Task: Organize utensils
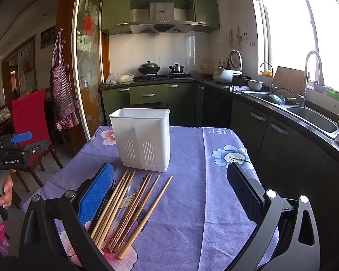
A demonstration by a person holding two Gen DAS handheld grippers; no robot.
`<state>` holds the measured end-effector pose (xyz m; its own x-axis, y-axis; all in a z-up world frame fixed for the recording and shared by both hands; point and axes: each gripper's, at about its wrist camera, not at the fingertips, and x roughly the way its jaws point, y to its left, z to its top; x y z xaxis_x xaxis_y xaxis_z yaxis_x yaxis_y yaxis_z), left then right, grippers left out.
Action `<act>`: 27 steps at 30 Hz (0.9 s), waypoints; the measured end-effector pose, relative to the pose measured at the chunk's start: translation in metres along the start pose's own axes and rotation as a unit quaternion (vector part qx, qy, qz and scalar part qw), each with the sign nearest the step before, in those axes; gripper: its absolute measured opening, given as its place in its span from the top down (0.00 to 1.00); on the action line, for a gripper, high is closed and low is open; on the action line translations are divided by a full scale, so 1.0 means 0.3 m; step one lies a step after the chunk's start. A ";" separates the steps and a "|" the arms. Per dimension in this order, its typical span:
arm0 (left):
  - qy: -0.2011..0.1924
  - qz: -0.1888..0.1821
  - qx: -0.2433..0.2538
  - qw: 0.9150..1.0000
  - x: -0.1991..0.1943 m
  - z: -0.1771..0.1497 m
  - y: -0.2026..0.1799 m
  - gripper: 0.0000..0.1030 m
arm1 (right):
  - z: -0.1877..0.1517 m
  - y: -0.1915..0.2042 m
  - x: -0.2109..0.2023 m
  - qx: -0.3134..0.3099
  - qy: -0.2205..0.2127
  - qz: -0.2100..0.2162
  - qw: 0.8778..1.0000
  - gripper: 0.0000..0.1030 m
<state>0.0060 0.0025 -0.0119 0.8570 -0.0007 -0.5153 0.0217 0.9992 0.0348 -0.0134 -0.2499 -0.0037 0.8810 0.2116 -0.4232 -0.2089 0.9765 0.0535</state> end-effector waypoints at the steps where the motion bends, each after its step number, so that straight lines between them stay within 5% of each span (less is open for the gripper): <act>1: 0.000 0.000 0.000 1.000 0.000 0.000 0.000 0.06 | -0.001 0.000 0.001 0.000 0.001 0.000 1.000 0.04; 11: 0.013 -0.014 -0.002 1.000 0.020 -0.003 -0.010 0.06 | -0.012 -0.010 0.013 0.002 0.009 -0.005 1.000 0.04; 18: 0.088 -0.033 0.011 0.995 0.125 0.002 -0.072 0.06 | -0.009 -0.043 0.126 -0.004 0.083 -0.014 0.996 0.04; 22: 0.206 -0.070 -0.019 0.976 0.269 -0.015 -0.111 0.06 | -0.018 -0.073 0.225 0.015 0.145 -0.005 0.989 0.04; 27: 0.308 -0.100 -0.032 0.946 0.418 -0.062 -0.173 0.06 | -0.031 -0.108 0.272 0.052 0.172 0.000 0.984 0.04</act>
<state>0.1028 -0.0488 -0.0943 0.3763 -0.1854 -0.9078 0.1038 0.9820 -0.1576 0.0612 -0.2648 -0.0484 0.6816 0.2025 -0.7032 -0.1489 0.9792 0.1376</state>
